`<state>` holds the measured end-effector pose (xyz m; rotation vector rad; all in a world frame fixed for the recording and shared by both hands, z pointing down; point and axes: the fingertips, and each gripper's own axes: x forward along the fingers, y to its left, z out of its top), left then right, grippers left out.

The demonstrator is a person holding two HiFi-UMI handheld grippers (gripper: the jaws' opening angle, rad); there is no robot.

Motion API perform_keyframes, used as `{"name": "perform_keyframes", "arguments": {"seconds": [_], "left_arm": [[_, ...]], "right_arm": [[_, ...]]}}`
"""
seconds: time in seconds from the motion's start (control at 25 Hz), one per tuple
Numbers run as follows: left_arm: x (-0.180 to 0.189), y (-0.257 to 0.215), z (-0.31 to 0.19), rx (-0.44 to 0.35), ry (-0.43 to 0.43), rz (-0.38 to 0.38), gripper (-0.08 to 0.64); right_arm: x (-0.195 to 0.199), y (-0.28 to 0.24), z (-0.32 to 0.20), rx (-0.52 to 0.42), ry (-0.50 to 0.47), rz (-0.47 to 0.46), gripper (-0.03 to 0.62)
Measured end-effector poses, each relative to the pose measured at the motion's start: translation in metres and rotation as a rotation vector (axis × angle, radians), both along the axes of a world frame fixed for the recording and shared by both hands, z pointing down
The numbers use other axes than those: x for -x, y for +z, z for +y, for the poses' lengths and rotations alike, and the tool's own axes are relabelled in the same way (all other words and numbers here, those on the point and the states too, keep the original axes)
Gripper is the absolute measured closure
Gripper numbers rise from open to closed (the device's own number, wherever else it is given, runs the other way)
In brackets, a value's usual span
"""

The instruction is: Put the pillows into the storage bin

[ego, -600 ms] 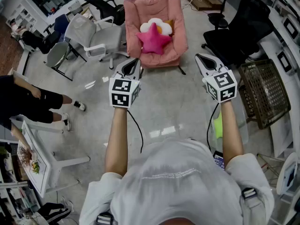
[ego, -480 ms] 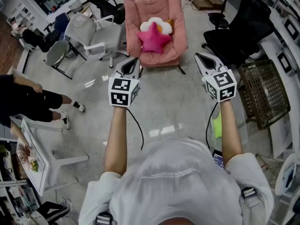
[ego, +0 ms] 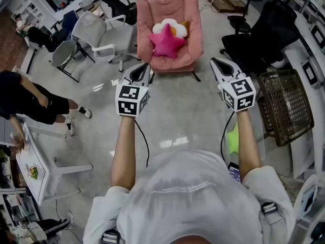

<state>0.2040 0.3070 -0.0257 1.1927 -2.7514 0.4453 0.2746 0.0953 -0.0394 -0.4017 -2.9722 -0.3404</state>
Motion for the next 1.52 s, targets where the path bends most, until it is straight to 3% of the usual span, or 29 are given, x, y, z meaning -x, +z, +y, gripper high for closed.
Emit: {"name": "perform_keyframes", "arguments": {"seconds": [0.16, 0.28, 0.36, 0.6, 0.84, 1.12, 1.52], "left_arm": [[-0.005, -0.004, -0.013, -0.039, -0.016, -0.002, 0.533], [-0.01, -0.002, -0.028, -0.045, -0.026, 0.013, 0.384], [-0.015, 0.003, -0.036, -0.035, -0.045, 0.02, 0.356], [-0.022, 0.023, -0.045, -0.02, -0.096, 0.066, 0.301], [0.008, 0.038, -0.054, -0.01, -0.101, 0.091, 0.301], [0.096, 0.063, -0.061, -0.035, -0.077, 0.112, 0.301], [0.273, 0.096, -0.074, 0.006, 0.006, 0.2, 0.301]], "right_arm": [[-0.002, 0.006, -0.01, 0.01, -0.048, 0.034, 0.449], [-0.004, 0.011, -0.023, 0.03, -0.071, 0.047, 0.367], [-0.004, 0.014, -0.036, 0.046, -0.077, 0.054, 0.311], [-0.001, 0.023, -0.06, 0.067, -0.091, 0.057, 0.285], [0.023, 0.034, -0.083, 0.136, -0.063, 0.075, 0.281], [0.091, 0.058, -0.09, 0.072, -0.013, 0.135, 0.287], [0.257, 0.073, -0.094, 0.057, 0.08, 0.215, 0.287]]}}
